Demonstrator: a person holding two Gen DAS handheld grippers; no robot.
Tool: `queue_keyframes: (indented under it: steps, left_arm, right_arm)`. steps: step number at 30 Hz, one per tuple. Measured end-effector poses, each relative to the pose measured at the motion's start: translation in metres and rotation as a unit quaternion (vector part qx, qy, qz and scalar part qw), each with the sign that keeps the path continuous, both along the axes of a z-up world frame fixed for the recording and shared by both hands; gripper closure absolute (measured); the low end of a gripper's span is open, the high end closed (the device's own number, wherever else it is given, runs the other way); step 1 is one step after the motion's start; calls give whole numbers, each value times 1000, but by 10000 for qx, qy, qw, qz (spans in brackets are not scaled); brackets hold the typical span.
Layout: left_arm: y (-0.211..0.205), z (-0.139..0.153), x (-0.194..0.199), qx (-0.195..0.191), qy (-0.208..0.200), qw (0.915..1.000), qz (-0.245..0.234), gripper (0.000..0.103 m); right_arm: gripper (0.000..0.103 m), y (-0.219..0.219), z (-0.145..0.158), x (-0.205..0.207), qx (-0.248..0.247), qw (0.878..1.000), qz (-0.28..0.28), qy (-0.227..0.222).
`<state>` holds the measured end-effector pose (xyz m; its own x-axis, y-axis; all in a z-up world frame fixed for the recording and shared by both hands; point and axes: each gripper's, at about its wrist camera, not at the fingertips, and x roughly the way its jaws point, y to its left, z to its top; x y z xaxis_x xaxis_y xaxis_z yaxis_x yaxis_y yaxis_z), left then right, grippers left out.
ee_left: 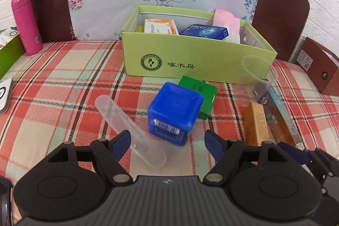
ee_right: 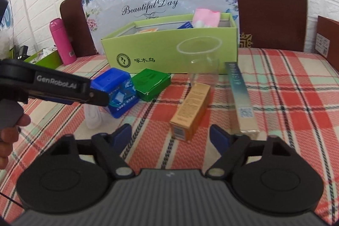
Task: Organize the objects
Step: 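Grasp the blue cube box with the left gripper while the right grasps the gold box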
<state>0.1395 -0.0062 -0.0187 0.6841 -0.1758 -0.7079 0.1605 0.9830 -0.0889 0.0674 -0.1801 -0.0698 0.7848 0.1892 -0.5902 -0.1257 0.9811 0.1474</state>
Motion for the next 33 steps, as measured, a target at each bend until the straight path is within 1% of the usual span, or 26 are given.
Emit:
queue_keyframes:
  steps: [3,4,5,6,8,9,10,12,15,17,22,25,28,30,32,33]
  left_arm:
    - [-5,-1,13,-24,-18,10000,-36,23]
    - [-7,-1,18,-15,-4,10000,-73,23]
    - [-9,-2,23,17,26,10000,-90,23]
    - [-10,-4,27,55,72,9999,-104,23]
    - [-10,-6,30,25,91,9998,-176,25]
    - [-10,-6,30,-23,99,9997,-213,36]
    - [-9,-6,30,-59,140,9996,-226,39]
    - [-8,-6,27,-127,165,9995,-226,39]
    - [-9,-6,16,-42,168,9996,-214,39]
    - [-9,-6,4,-34,179,9993,-321,39]
    - [-12,-8,-42,-90,203,9975,-677,39]
    - [-8,-9,-69,-152,206,9969,-746,39]
    - [-3,-12,-78,-134,181,9978,-631,38]
    - [-1,-13,-74,-89,164,9985,-511,31]
    - [0,-13,-69,-146,154,9989,-425,31]
    - [-1,-14,-68,-155,150,9988,-451,31]
  right_arm:
    - [42,3,-3,10,-144,9998,-126,-6]
    - [55,2,-6,15,-183,9996,-197,45]
    - [72,1,-8,18,-182,9995,-245,128]
    - [73,-3,-9,19,-140,9993,-296,204]
    - [77,-8,-8,13,-96,9994,-292,169]
    - [78,-9,-7,9,-119,9994,-269,162]
    - [78,-12,-6,3,-120,9995,-224,163]
    - [78,-18,-2,-7,-34,9997,-134,186]
    - [79,-24,2,-22,129,9996,31,264]
    - [79,-26,5,-33,191,9992,157,320]
    - [79,-18,9,-60,24,9984,467,332]
    - [79,-17,6,-72,-72,9972,573,468]
    - [75,-13,4,-75,-298,9965,545,561]
    - [71,-10,4,-72,-415,9965,495,530]
    - [63,-6,6,-70,-477,9968,470,447]
    - [62,-4,7,-70,-510,9967,485,394]
